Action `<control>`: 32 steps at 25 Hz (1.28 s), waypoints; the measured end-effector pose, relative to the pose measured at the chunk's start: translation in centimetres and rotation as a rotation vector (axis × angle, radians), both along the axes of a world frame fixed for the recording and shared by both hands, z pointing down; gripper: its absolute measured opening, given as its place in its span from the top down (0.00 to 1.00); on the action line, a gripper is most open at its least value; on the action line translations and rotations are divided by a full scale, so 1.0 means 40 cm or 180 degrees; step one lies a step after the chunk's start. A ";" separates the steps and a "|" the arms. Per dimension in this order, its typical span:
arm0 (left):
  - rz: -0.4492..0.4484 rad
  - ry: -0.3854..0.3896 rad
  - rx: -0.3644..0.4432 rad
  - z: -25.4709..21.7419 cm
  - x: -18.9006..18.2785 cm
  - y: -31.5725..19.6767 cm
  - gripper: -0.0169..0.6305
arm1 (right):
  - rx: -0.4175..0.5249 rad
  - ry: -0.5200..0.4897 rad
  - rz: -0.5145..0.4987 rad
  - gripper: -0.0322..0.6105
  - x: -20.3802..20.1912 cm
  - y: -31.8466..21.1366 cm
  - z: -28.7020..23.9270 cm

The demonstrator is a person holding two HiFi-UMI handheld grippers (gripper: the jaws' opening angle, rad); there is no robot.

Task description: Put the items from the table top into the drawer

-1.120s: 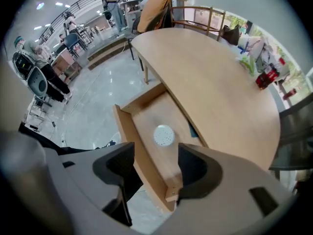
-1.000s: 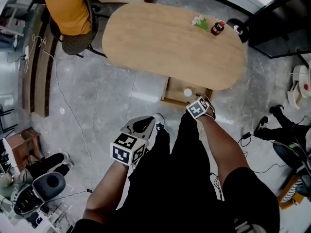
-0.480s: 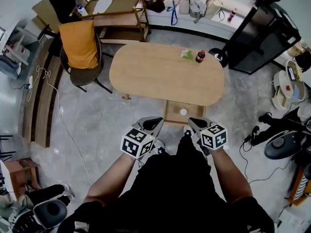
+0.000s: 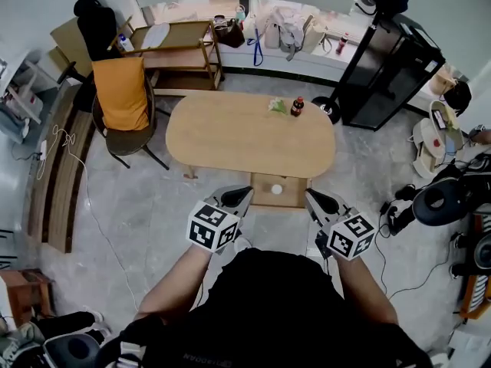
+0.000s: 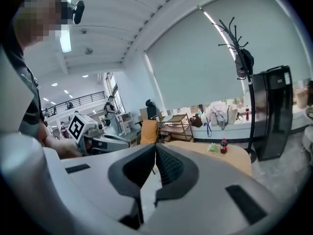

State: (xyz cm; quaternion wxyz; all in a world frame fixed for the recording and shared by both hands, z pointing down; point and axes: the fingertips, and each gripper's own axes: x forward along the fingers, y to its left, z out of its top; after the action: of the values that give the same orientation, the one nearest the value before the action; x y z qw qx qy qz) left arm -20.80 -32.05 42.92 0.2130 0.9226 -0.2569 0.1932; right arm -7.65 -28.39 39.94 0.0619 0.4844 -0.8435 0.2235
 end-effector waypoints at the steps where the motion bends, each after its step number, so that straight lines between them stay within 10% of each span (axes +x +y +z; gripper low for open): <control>1: -0.0024 0.0023 0.0013 -0.010 0.008 0.011 0.97 | 0.0075 0.0014 0.0006 0.94 0.007 0.011 -0.023; 15: 0.0011 0.0144 0.0138 -0.098 0.218 0.390 0.97 | 0.0183 0.0039 -0.0048 0.95 0.146 0.419 -0.062; 32: 0.0080 -0.0166 0.0112 -0.062 0.165 0.553 0.97 | 0.0136 0.0125 -0.0063 0.95 0.127 0.579 -0.005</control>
State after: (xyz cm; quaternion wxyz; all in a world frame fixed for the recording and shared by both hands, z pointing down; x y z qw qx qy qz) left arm -14.20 -9.93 40.43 0.1875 0.9241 -0.2541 0.2154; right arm -2.55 -5.24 39.73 0.0704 0.4815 -0.8515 0.1953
